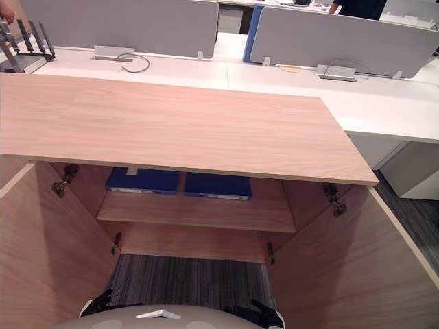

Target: Walk over to the cabinet, pick up the folder, carry it to the office cabinet, place the folder inside the office cabinet, then close the office cabinet door

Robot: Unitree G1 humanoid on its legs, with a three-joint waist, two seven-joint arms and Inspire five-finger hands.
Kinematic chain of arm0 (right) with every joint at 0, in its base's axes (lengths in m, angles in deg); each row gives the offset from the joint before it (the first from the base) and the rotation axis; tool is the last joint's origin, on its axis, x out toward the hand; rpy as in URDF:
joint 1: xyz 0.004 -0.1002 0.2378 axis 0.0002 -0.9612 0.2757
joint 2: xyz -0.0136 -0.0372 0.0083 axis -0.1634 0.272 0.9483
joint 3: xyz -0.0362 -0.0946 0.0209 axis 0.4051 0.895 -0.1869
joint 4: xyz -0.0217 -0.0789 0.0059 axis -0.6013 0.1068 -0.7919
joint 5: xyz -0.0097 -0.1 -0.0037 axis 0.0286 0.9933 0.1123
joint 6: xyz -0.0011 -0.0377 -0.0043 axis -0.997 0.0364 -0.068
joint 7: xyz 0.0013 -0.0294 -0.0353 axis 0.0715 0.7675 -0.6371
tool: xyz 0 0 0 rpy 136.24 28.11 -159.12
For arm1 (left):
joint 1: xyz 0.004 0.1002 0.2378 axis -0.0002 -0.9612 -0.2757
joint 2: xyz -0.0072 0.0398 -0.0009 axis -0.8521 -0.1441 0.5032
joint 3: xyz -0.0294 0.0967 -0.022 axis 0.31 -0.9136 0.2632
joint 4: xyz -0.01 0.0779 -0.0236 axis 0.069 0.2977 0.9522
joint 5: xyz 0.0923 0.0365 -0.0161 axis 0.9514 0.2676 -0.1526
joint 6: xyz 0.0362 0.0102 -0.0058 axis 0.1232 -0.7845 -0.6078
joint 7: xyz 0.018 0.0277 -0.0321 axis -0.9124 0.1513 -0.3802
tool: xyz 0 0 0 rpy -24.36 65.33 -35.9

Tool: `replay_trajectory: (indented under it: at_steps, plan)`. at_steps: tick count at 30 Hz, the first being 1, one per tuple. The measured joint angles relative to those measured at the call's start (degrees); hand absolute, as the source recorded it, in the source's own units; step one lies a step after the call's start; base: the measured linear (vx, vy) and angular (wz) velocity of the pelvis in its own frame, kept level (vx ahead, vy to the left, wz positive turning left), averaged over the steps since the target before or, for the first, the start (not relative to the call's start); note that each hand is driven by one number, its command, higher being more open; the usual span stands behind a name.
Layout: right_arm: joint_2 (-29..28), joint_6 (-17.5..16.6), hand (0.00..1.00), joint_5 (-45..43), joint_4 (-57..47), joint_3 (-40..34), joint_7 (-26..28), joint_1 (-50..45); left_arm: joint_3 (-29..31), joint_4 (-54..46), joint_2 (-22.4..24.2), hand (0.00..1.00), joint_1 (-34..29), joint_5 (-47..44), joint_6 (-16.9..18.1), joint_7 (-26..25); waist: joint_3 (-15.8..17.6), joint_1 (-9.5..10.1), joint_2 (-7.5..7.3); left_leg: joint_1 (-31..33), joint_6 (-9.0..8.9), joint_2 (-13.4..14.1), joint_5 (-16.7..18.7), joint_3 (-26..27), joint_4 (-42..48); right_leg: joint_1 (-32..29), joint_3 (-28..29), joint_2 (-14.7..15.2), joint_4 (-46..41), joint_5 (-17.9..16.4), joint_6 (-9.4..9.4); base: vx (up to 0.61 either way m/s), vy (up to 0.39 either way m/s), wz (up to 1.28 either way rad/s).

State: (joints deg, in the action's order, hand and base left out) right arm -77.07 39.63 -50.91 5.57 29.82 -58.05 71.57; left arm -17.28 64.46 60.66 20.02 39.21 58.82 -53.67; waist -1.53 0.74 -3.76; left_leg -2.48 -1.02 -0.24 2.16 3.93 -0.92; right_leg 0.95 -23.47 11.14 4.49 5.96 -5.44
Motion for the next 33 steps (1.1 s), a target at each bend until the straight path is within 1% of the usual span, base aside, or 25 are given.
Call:
replay_trajectory:
  at_steps: [9,13,17,24,29,30,32,33]
  plan:
    - [0.02,0.43,1.00,-0.08,0.63,0.02,-0.38,0.87,-0.09,0.01,-0.19,1.00,0.06,0.16,-0.05,0.11,-0.42,-0.02,-0.26,0.96,0.70,-1.16,-1.48,-3.26,-1.35,0.26,-3.11,1.02,-0.01,-0.33,-0.86,0.01,0.015,0.18]
    - [0.02,0.93,1.00,-0.05,0.64,0.46,-0.37,1.02,-0.09,-0.06,-0.34,1.00,0.31,0.14,-0.05,0.29,-0.73,0.54,-0.70,1.89,0.78,-1.37,-1.91,-5.03,-1.34,0.35,-4.93,1.18,-0.02,-0.36,-0.75,0.02,-0.001,0.28]
    - [0.16,1.11,1.00,0.01,0.64,1.64,-0.36,1.37,-0.09,-0.13,-0.41,1.00,0.31,0.15,-0.08,0.50,-0.66,0.60,-0.73,1.93,0.75,-1.43,-2.04,-6.42,-1.28,1.07,-6.24,1.17,-0.02,-0.74,-0.32,0.00,-0.008,0.15]
    - [0.20,1.12,1.00,0.09,0.63,2.26,-0.37,1.49,-0.09,-0.22,-0.54,1.00,0.45,0.14,-0.10,0.60,-0.28,0.57,-0.99,1.69,0.69,-1.59,-2.22,-7.41,-0.98,2.05,-7.43,1.32,-0.01,-0.82,-0.20,-0.01,-0.004,0.09]
    - [0.11,1.10,1.00,0.06,0.53,1.94,-0.36,1.54,-0.16,-0.22,-0.65,1.00,0.87,0.05,-0.23,0.69,0.83,0.38,-1.17,0.42,0.45,-1.67,-1.99,-6.07,-0.82,2.38,-5.83,1.64,-0.33,-0.70,-0.30,-0.02,0.010,-0.14]
    - [0.00,1.07,1.00,0.04,0.24,1.35,-0.25,1.70,-0.21,-0.22,-0.65,1.00,0.93,0.06,-0.24,0.67,1.29,0.32,-1.16,-0.23,0.03,-1.66,-1.44,-4.97,-0.77,2.29,-4.62,1.75,-0.44,-0.70,-0.33,-0.04,0.039,-0.48]
    - [-0.36,1.00,1.00,-0.10,-0.39,0.16,-0.25,1.72,-0.31,-0.20,-0.68,1.00,0.96,0.07,-0.23,0.62,1.37,-0.16,-1.16,-0.43,-0.04,-1.66,-0.43,-2.76,-0.04,1.17,-2.11,1.91,-1.18,-0.60,-0.42,-0.05,0.046,-0.65]
    - [-0.50,0.96,1.00,-0.27,-0.75,-0.23,-0.03,2.01,-0.31,-0.17,-0.66,1.00,0.93,0.06,-0.20,0.56,1.68,-0.54,-1.54,-0.65,-0.23,-1.62,0.36,-0.45,0.25,-0.65,0.59,2.07,-2.59,-0.62,-0.39,-0.05,0.060,-1.08]
